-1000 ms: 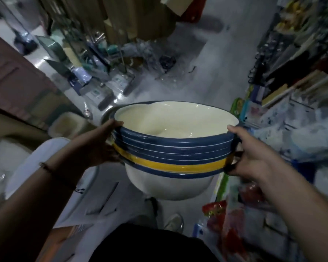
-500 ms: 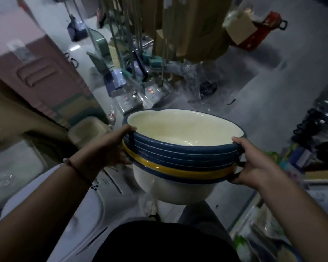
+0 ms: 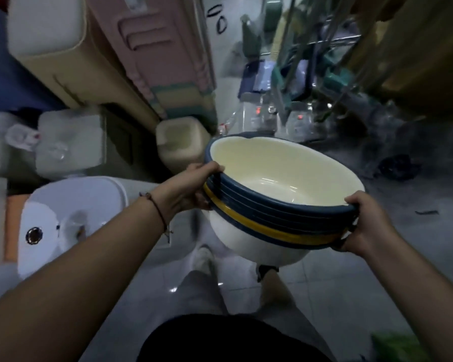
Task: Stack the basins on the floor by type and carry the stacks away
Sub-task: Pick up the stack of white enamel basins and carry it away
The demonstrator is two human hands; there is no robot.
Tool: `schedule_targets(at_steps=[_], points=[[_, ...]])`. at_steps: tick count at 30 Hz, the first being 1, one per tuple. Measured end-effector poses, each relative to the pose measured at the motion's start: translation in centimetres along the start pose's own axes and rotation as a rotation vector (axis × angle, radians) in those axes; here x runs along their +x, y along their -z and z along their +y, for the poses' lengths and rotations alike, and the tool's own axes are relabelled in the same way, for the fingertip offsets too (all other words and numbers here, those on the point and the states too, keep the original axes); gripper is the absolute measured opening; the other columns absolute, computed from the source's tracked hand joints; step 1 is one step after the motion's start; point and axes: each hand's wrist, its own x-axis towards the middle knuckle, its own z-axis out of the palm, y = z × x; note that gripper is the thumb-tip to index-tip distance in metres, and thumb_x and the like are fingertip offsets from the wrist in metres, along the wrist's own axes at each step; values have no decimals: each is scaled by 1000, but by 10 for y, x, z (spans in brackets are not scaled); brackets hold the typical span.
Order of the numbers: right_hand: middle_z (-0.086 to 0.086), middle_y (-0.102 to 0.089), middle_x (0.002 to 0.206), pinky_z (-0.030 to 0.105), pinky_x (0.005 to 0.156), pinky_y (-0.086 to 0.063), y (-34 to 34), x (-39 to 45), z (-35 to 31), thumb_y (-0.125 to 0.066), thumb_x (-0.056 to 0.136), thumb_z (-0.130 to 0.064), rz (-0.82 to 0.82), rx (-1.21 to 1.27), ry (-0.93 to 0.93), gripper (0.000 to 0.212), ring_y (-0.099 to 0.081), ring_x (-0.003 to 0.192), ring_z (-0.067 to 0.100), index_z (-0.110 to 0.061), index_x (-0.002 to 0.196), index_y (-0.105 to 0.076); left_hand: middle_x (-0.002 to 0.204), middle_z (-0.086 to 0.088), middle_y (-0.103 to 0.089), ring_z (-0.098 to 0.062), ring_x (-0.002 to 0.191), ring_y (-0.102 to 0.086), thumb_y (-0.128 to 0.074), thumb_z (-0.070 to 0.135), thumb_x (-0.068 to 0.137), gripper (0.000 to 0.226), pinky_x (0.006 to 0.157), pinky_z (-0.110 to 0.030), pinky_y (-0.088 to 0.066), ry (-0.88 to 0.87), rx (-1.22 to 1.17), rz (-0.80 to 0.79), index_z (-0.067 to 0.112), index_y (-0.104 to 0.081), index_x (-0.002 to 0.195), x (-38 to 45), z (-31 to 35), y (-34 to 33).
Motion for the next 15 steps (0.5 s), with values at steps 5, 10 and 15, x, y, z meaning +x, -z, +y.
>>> schedule_targets(at_steps=[5, 10, 15], points=[[3, -48, 83, 37, 73, -41, -36, 86, -33, -55, 89, -28, 14, -146, -13, 16, -49, 74, 21, -20, 81, -45, 122, -10, -50, -35, 99, -63, -76, 42, 72, 78, 79, -55, -59, -7, -131, 112, 27, -34, 136, 73, -8, -22], [3, -42, 81, 36, 71, -41, -77, 179, -29, -52, 91, -21, -28, -225, 6, 19, -47, 73, 20, -19, 76, -40, 127, -9, -50, -36, 106, -62, -76, 41, 67, 88, 80, -56, -58, 29, -222, 135, 34, -31, 142, 158, -38, -3], [2, -44, 80, 35, 67, -44, -125, 266, 4, -53, 89, -17, -63, -246, 56, 13, -48, 73, 19, -19, 80, -44, 125, -12, -52, -34, 101, -63, -67, 28, 86, 67, 77, -49, -59, 18, -301, 168, 29, -34, 144, 247, -80, 34]])
